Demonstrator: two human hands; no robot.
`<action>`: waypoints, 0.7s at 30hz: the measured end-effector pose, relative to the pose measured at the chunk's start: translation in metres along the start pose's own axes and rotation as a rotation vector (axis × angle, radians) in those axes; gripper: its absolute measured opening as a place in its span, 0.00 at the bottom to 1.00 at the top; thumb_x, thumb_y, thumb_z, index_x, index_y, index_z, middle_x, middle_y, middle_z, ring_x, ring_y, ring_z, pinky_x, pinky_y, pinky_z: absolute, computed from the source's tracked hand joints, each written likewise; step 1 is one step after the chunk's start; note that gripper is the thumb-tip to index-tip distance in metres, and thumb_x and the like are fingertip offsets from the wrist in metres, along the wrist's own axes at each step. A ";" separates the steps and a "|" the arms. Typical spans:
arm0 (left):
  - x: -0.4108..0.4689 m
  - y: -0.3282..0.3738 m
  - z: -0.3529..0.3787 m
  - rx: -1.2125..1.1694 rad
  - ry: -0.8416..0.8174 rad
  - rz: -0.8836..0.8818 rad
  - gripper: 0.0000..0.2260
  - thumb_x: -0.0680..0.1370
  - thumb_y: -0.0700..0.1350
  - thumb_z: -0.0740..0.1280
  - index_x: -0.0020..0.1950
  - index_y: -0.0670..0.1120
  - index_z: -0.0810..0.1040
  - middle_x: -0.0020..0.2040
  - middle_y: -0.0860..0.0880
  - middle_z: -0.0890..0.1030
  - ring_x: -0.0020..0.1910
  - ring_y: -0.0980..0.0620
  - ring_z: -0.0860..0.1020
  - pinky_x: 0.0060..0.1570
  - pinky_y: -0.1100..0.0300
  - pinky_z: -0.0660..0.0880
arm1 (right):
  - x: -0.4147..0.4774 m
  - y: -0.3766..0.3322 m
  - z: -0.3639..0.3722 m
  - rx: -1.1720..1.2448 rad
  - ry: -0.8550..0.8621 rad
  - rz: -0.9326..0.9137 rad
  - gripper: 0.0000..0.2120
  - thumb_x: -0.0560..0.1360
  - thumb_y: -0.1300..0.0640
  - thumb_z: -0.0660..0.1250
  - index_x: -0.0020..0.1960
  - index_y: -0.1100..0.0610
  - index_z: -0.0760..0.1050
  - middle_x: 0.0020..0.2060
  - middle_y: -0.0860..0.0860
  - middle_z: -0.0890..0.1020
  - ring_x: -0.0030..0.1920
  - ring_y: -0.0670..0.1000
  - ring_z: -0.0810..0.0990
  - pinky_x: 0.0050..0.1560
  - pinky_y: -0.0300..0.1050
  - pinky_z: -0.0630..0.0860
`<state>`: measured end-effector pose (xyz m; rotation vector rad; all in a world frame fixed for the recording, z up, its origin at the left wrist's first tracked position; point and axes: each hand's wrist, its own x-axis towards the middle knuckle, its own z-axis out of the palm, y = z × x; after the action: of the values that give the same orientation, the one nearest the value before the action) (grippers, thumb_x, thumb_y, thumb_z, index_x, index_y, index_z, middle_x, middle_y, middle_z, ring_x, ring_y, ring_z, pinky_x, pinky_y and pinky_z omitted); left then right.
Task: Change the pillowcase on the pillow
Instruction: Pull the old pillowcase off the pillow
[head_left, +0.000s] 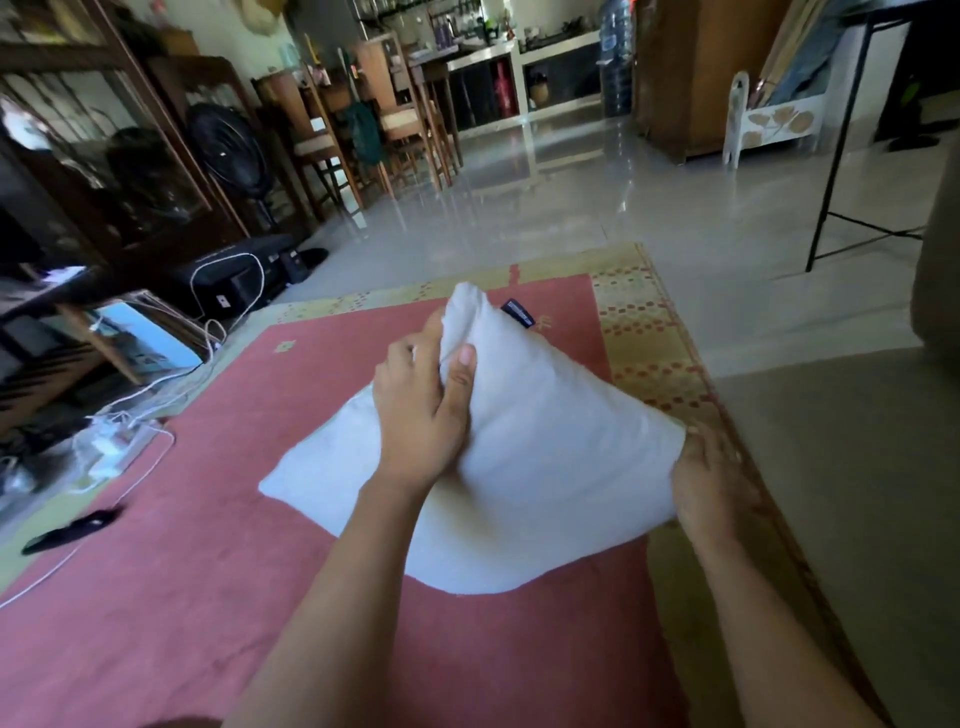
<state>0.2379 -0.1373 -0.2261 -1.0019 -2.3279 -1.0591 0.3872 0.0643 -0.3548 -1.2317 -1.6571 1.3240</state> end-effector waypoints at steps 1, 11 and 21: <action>-0.001 0.002 0.003 0.063 -0.023 0.039 0.27 0.82 0.63 0.50 0.78 0.54 0.63 0.58 0.50 0.74 0.59 0.45 0.70 0.63 0.45 0.67 | -0.006 -0.006 0.000 0.031 -0.050 -0.049 0.24 0.83 0.47 0.53 0.72 0.61 0.69 0.70 0.62 0.71 0.70 0.61 0.69 0.70 0.53 0.62; -0.027 0.067 0.028 0.343 -0.332 0.522 0.26 0.83 0.63 0.52 0.80 0.64 0.52 0.77 0.51 0.64 0.77 0.48 0.62 0.74 0.37 0.52 | -0.040 -0.091 -0.029 0.228 0.156 -0.711 0.21 0.79 0.46 0.65 0.69 0.51 0.70 0.64 0.46 0.76 0.64 0.46 0.75 0.65 0.45 0.72; -0.051 -0.073 -0.068 0.315 -0.112 -0.377 0.24 0.77 0.72 0.53 0.65 0.61 0.71 0.60 0.46 0.76 0.66 0.39 0.70 0.70 0.38 0.60 | -0.042 -0.103 -0.039 0.170 0.291 -0.581 0.11 0.79 0.49 0.64 0.55 0.56 0.73 0.37 0.37 0.74 0.41 0.45 0.76 0.46 0.45 0.77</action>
<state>0.2214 -0.2457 -0.2492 -0.5293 -2.7364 -0.7364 0.4094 0.0337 -0.2432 -0.7185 -1.4979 0.8580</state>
